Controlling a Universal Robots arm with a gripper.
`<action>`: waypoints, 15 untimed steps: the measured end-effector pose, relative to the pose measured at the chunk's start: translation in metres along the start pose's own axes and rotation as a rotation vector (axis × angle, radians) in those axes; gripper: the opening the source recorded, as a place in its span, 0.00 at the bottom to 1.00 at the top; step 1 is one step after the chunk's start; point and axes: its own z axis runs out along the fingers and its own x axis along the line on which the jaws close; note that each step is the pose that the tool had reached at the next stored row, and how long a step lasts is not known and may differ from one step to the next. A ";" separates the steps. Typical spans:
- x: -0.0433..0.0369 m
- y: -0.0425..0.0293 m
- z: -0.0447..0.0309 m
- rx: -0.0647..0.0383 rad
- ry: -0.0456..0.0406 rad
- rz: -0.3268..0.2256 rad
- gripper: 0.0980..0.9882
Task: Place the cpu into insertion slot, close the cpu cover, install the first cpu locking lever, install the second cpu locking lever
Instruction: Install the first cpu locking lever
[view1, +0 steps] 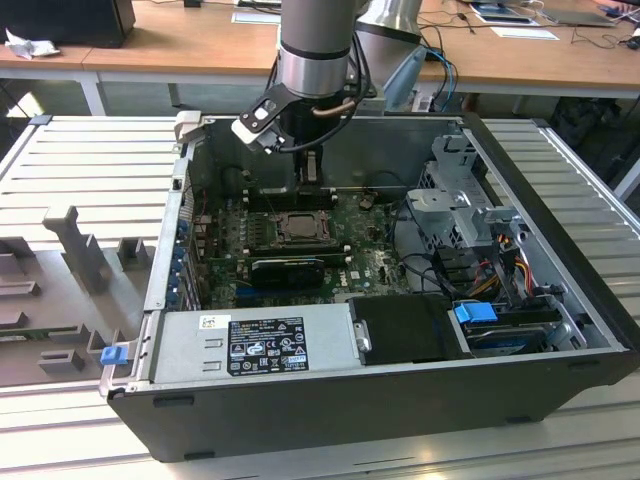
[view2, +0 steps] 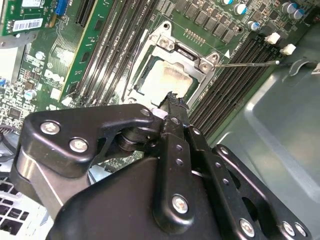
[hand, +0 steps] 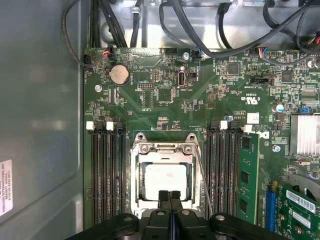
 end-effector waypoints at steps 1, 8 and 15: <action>0.0000 0.0000 -0.0019 0.000 -0.0001 0.000 0.01; 0.0002 -0.0002 -0.0157 0.000 0.0000 0.002 0.01; 0.0003 -0.0012 -0.0197 0.001 -0.0009 -0.062 0.01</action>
